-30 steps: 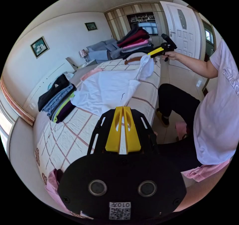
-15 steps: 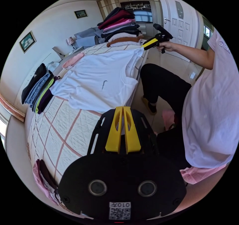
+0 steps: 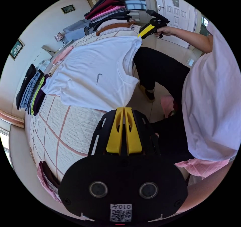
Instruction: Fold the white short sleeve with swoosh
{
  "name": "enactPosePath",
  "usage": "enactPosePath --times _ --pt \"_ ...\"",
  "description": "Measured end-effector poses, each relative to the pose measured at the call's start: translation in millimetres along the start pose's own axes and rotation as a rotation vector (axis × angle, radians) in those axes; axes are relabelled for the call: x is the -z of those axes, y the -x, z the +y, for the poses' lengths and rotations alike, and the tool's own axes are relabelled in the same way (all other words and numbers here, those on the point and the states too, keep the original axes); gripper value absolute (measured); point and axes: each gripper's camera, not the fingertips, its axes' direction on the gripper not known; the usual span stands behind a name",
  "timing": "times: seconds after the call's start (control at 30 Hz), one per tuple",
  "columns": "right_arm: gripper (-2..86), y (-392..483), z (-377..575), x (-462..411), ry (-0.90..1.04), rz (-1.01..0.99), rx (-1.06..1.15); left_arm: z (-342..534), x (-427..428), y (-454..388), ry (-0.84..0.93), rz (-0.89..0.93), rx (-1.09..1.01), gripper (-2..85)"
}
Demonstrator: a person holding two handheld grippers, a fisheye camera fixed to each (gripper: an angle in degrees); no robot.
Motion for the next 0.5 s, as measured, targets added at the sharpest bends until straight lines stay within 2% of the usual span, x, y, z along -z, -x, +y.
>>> enactPosePath --times 0.1,0.23,0.3,0.37,0.5 --pt "2.5 -24 2 3 0.008 -0.105 -0.054 10 -11 16 0.010 -0.019 0.088 -0.2" --pt "4.6 -19 2 30 -0.001 -0.195 0.079 23 -7 29 0.009 0.077 0.135 0.0" --pt "5.6 -18 -1 44 -0.033 -0.236 0.100 30 -1 32 0.012 0.116 0.131 0.1" --pt "5.9 -21 -16 64 -0.149 -0.272 0.073 38 1 37 0.044 0.170 0.141 0.5" --pt "5.2 -27 -56 77 -0.313 -0.331 0.011 50 40 91 -0.123 -0.014 0.443 2.9"
